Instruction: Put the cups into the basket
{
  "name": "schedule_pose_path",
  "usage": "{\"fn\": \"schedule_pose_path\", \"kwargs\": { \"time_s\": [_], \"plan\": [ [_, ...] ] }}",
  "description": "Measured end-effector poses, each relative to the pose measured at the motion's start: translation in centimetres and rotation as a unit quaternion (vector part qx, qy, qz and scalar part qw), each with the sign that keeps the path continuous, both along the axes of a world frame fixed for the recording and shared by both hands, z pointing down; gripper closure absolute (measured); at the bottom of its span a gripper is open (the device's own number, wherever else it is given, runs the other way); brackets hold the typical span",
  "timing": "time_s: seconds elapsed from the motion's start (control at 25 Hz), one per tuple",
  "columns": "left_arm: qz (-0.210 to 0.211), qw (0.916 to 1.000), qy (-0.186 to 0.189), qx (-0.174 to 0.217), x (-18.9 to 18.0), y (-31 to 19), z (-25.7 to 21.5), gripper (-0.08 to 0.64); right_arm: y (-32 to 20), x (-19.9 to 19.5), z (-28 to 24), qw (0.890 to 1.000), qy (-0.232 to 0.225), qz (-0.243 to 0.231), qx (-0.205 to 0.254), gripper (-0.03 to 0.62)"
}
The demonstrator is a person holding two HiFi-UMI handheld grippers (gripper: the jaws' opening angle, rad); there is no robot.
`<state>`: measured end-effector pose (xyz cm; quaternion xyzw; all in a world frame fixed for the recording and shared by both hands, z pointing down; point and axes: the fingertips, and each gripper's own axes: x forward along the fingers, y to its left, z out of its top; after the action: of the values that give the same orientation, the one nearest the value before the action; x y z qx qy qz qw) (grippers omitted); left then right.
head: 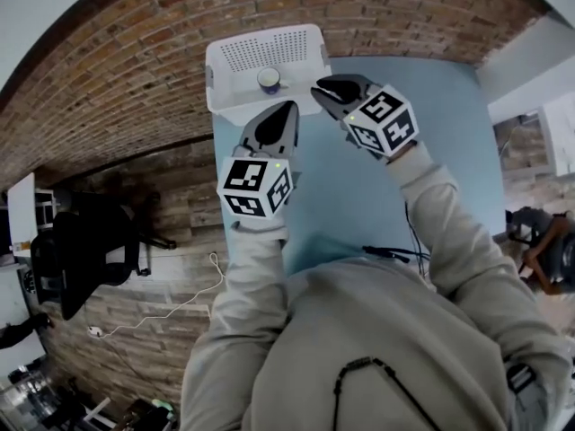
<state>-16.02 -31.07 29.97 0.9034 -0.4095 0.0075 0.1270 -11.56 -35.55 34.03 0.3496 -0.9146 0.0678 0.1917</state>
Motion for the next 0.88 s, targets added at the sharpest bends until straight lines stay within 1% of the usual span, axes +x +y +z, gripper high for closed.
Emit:
{"fn": "schedule_pose_path", "kwargs": {
  "time_s": [0.08, 0.24, 0.36, 0.44, 0.52, 0.72, 0.8, 0.88],
  "plan": [
    [-0.002, 0.9999, 0.005, 0.012, 0.6, 0.9, -0.7, 0.565, 1.3, 0.4, -1.3, 0.999, -0.030, 0.010, 0.012, 0.542],
    [0.004, 0.9996, 0.010, 0.026, 2.1, 2.7, -1.7, 0.565, 3.9, 2.0, -3.4, 0.997, -0.067, 0.033, 0.025, 0.575],
    [0.021, 0.9991, 0.010, 0.036, 3.3, 4.0, -2.7, 0.565, 5.9, 3.5, -4.7, 0.995, -0.086, 0.043, 0.025, 0.581],
    [0.027, 0.9986, 0.020, 0.040, 3.9, 4.6, -3.3, 0.565, 6.7, 4.7, -5.4, 0.993, -0.098, 0.057, 0.023, 0.581],
    [0.030, 0.9982, 0.026, 0.044, 4.5, 4.9, -3.9, 0.565, 7.4, 5.8, -6.0, 0.992, -0.106, 0.067, 0.021, 0.581],
    [0.036, 0.9977, 0.022, 0.052, 7.1, 5.5, -5.3, 0.565, 8.6, 7.9, -7.1, 0.992, -0.101, 0.075, 0.029, 0.581],
    [0.036, 0.9981, 0.022, 0.045, 7.7, 6.0, -6.3, 0.565, 9.2, 8.4, -8.7, 0.990, -0.112, 0.077, 0.032, 0.581],
    [0.031, 0.9988, 0.023, 0.030, 7.6, 7.3, -7.0, 0.565, 10.4, 8.6, -10.2, 0.989, -0.119, 0.077, 0.032, 0.581]
  ]
}}
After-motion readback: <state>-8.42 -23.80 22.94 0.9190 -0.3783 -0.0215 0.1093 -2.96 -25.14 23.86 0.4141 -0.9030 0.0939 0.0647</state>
